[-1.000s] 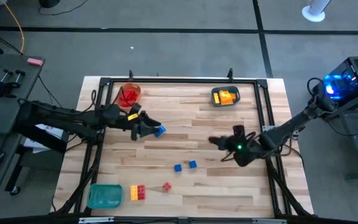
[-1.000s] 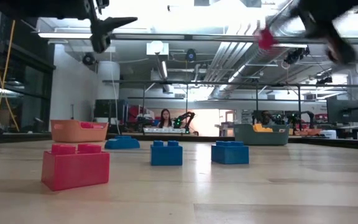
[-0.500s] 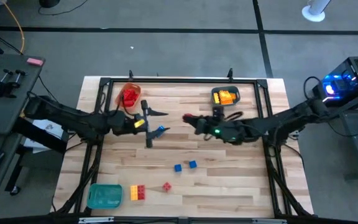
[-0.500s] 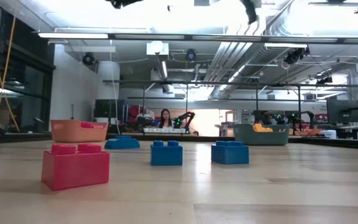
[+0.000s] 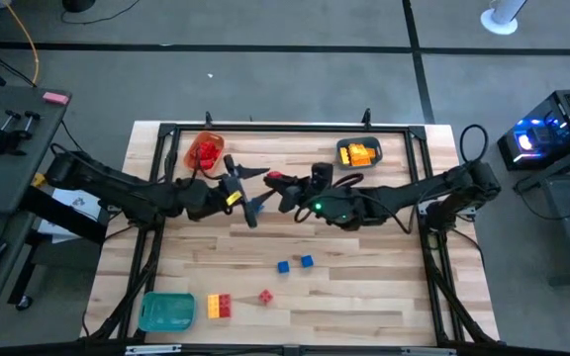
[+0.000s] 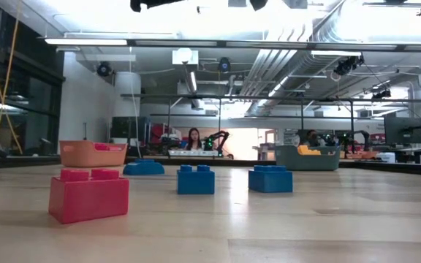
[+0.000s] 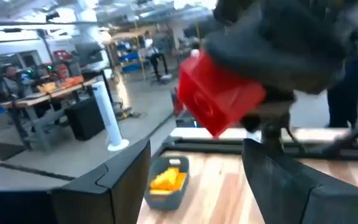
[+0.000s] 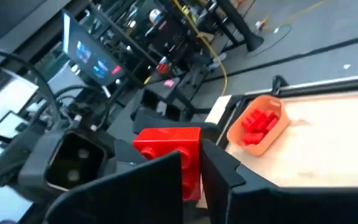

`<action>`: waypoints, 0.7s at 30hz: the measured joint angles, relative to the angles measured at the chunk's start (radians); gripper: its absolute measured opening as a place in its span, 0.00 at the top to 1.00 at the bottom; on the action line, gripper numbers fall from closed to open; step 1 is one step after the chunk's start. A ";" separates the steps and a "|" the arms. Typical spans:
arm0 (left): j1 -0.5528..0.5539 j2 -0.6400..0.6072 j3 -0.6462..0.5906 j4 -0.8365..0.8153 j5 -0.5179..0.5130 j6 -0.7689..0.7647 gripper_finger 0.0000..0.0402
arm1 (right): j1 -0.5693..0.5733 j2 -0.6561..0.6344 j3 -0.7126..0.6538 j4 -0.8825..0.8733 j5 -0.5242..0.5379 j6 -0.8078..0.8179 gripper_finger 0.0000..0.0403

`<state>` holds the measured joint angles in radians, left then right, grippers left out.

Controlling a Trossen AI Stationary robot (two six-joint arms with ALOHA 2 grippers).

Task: Sort blocks
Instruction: Put the red game piece into the orange bin

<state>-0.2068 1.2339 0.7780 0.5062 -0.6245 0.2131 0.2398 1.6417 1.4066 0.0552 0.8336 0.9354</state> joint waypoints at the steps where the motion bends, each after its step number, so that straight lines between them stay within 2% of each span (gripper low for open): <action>1: -0.001 -0.003 0.000 0.026 -0.002 -0.001 0.40 | 0.000 0.000 0.002 -0.005 0.009 -0.010 1.00; 6: -0.002 -0.014 0.000 0.098 -0.001 0.002 0.41 | -0.007 0.000 0.006 0.003 0.050 -0.020 1.00; 9: -0.003 -0.014 0.000 0.104 0.055 0.007 0.41 | -0.018 0.000 0.006 0.015 0.046 -0.020 1.00; 17: 0.005 -0.004 0.000 0.130 0.041 0.005 0.41 | -0.038 0.000 0.006 0.077 -0.043 -0.020 1.00; 21: 0.015 -0.003 0.000 0.172 0.035 0.018 0.41 | -0.037 0.000 0.006 0.080 -0.041 -0.020 1.00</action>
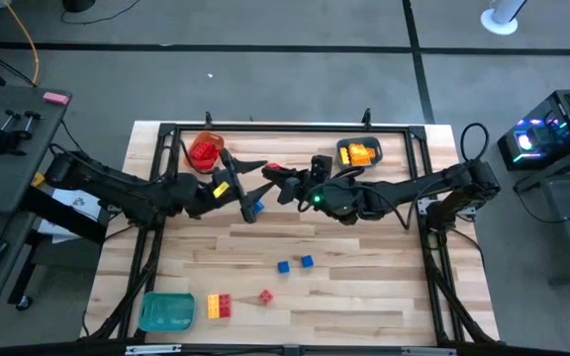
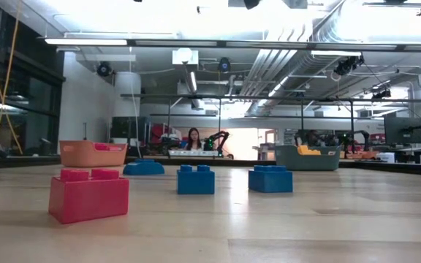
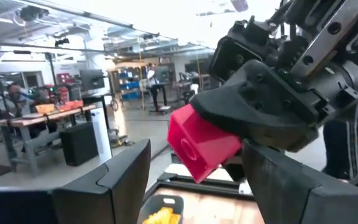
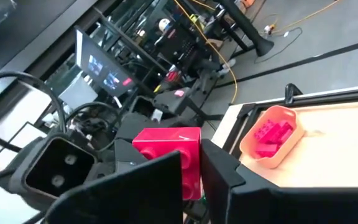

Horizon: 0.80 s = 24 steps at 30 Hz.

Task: Sort blocks
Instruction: Put the red game piece into the orange bin

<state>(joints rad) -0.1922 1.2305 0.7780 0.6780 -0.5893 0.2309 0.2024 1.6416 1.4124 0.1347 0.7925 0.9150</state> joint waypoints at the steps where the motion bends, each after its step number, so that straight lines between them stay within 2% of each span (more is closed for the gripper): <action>1: 0.003 0.000 0.000 0.006 0.000 0.005 0.41 | 0.000 0.000 0.000 0.004 0.000 0.000 1.00; 12: 0.030 0.012 0.000 0.010 0.023 0.006 0.41 | -0.007 0.000 -0.001 0.011 -0.018 0.003 1.00; 24: 0.030 0.054 0.000 0.133 0.004 0.009 0.43 | -0.006 -0.001 -0.001 0.020 -0.039 0.003 1.00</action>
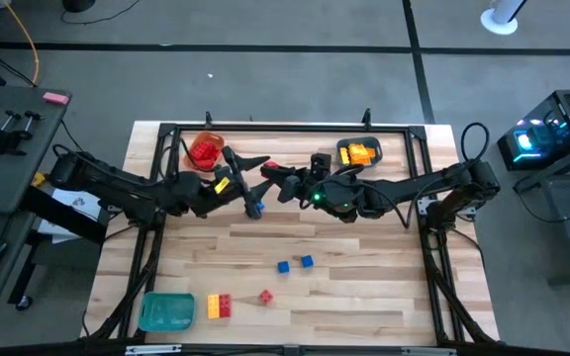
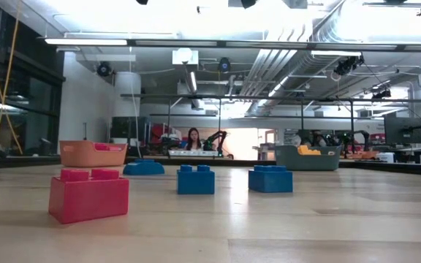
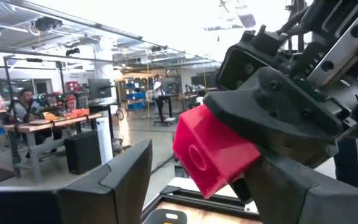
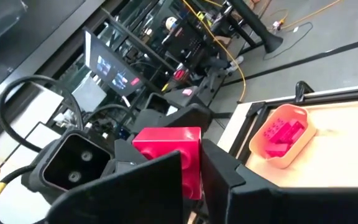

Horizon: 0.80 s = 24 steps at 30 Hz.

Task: Sort blocks
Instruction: Put the red game piece into the orange bin

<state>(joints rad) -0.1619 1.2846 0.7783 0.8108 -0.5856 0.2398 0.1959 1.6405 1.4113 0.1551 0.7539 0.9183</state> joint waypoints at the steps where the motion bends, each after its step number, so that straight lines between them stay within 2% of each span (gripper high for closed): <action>1: 0.000 0.000 0.002 -0.002 -0.002 0.001 0.45 | 0.000 0.000 0.000 0.000 0.004 0.000 1.00; 5: 0.000 0.002 0.006 -0.002 -0.003 0.030 0.55 | 0.000 0.000 0.000 0.000 0.007 0.000 1.00; 12: -0.001 0.004 0.007 0.003 -0.015 0.033 0.85 | -0.001 -0.002 0.000 -0.005 0.009 -0.003 1.00; 13: -0.001 0.004 0.008 0.003 -0.015 0.035 0.87 | -0.001 -0.003 0.000 -0.005 0.009 -0.003 1.00; 18: -0.001 0.003 0.009 -0.016 -0.013 0.035 0.87 | 0.000 -0.012 0.000 -0.017 0.011 -0.050 0.95; 20: -0.001 -0.002 0.011 -0.045 -0.027 0.040 0.87 | 0.000 -0.026 -0.001 -0.035 0.011 -0.080 0.89; 24: 0.000 -0.029 0.011 -0.145 -0.136 0.030 0.87 | 0.002 -0.084 -0.002 -0.113 0.057 -0.127 0.74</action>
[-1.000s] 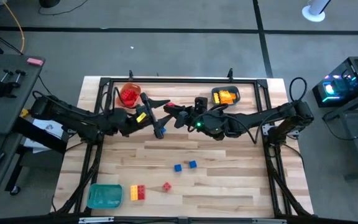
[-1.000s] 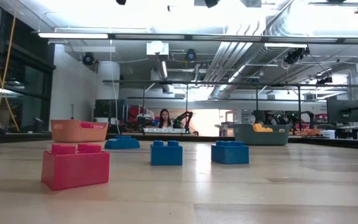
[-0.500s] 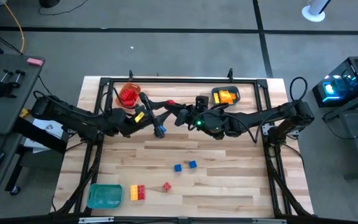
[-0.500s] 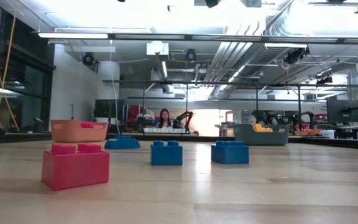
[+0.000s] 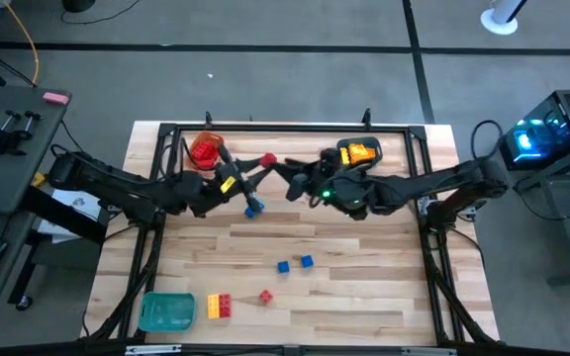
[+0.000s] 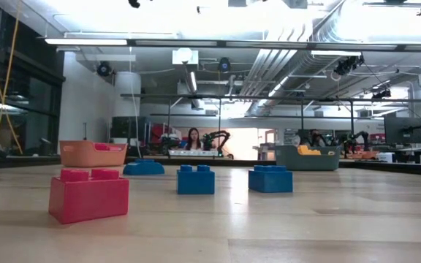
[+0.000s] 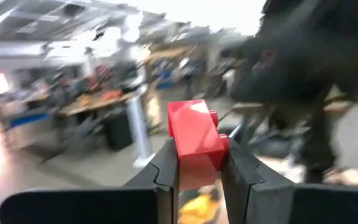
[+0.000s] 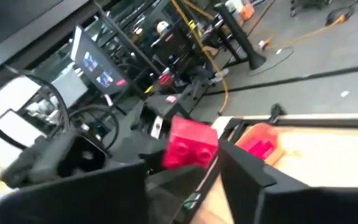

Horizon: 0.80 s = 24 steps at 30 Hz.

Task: Sort blocks
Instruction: Put the red game piece into the orange bin

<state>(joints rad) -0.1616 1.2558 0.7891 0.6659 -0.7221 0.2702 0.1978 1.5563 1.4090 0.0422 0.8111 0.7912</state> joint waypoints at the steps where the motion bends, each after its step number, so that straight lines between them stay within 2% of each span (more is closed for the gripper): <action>1: 0.000 -0.013 0.000 -0.046 -0.037 -0.007 0.87 | 0.000 -0.020 0.000 -0.027 0.000 -0.013 0.70; 4: 0.008 -0.074 0.000 -0.272 -0.166 -0.080 0.87 | 0.000 -0.077 0.000 -0.135 0.003 -0.024 0.63; 6: 0.029 -0.121 0.000 -0.512 -0.238 -0.217 0.87 | 0.006 -0.115 0.000 -0.211 0.004 -0.024 0.61; 9: 0.091 -0.200 -0.002 -0.938 -0.288 -0.545 0.87 | 0.015 -0.172 0.001 -0.309 0.012 -0.024 0.60; 13: 0.220 -0.295 -0.072 -1.390 -0.264 -0.991 0.87 | 0.041 -0.212 0.002 -0.433 0.049 0.008 0.60; 15: 0.301 -0.338 -0.132 -1.445 -0.187 -1.114 0.87 | 0.055 -0.222 0.002 -0.480 0.089 0.024 0.60; 16: 0.346 -0.356 -0.160 -1.430 -0.123 -1.117 0.87 | 0.061 -0.223 0.002 -0.497 0.108 0.038 0.60; 20: 0.519 -0.347 -0.228 -1.261 0.178 -0.976 0.87 | 0.067 -0.216 0.002 -0.547 0.136 0.086 0.60; 24: 0.718 -0.256 -0.208 -1.240 0.276 -0.862 0.87 | 0.067 -0.215 0.002 -0.572 0.130 0.133 0.60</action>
<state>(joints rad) 0.5563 0.9998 0.5809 -0.5742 -0.4456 -0.5916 0.2646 1.3415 1.4109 -0.5303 0.9409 0.9243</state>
